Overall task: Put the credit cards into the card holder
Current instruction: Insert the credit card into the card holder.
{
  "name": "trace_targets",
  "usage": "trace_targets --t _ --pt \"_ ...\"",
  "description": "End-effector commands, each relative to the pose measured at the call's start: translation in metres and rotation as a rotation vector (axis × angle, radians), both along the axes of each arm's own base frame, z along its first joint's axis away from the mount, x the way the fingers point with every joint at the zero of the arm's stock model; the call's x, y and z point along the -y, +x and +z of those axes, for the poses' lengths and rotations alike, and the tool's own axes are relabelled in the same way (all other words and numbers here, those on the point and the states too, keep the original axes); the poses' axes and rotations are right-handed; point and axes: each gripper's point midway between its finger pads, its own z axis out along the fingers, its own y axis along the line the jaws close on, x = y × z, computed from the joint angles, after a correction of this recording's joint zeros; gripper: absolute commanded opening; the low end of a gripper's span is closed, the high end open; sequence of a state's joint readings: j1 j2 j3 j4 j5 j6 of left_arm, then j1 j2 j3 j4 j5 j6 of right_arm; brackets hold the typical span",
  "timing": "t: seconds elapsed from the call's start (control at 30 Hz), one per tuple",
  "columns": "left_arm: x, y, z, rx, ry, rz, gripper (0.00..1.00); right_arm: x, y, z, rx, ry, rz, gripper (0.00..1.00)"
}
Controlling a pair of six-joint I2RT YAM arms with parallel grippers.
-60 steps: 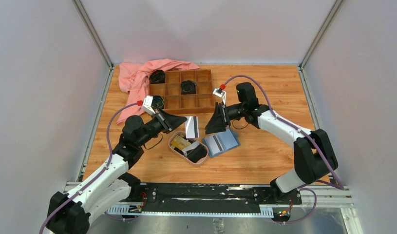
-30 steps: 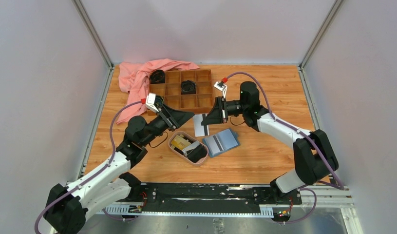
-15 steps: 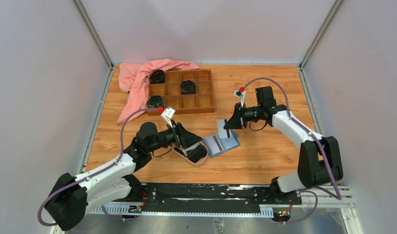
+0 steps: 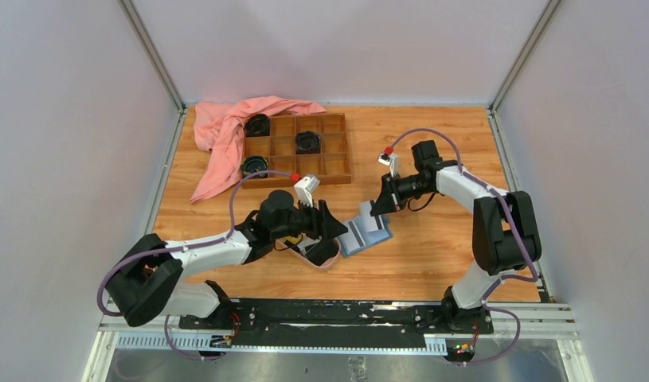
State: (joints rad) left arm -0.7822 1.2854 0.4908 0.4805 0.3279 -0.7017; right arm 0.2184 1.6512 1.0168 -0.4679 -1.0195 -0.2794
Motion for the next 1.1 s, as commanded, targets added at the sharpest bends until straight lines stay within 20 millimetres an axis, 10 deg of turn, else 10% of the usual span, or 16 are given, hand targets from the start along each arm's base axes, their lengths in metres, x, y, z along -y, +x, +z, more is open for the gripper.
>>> trace_targets --t 0.0,0.2,0.37,1.07 --pt "0.01 0.012 0.015 0.042 -0.02 0.014 0.6 0.0 -0.01 0.033 -0.041 0.191 0.071 0.0" --pt "0.024 0.012 0.035 0.069 -0.098 -0.037 0.65 -0.003 -0.017 0.044 -0.059 0.27 0.106 0.0" --pt "0.027 0.016 0.011 0.04 -0.048 -0.036 0.64 0.005 -0.006 0.023 -0.083 0.14 0.061 0.0" --pt "0.029 0.023 0.039 0.04 -0.28 -0.113 0.48 -0.017 -0.049 0.073 -0.111 0.412 0.282 0.0"
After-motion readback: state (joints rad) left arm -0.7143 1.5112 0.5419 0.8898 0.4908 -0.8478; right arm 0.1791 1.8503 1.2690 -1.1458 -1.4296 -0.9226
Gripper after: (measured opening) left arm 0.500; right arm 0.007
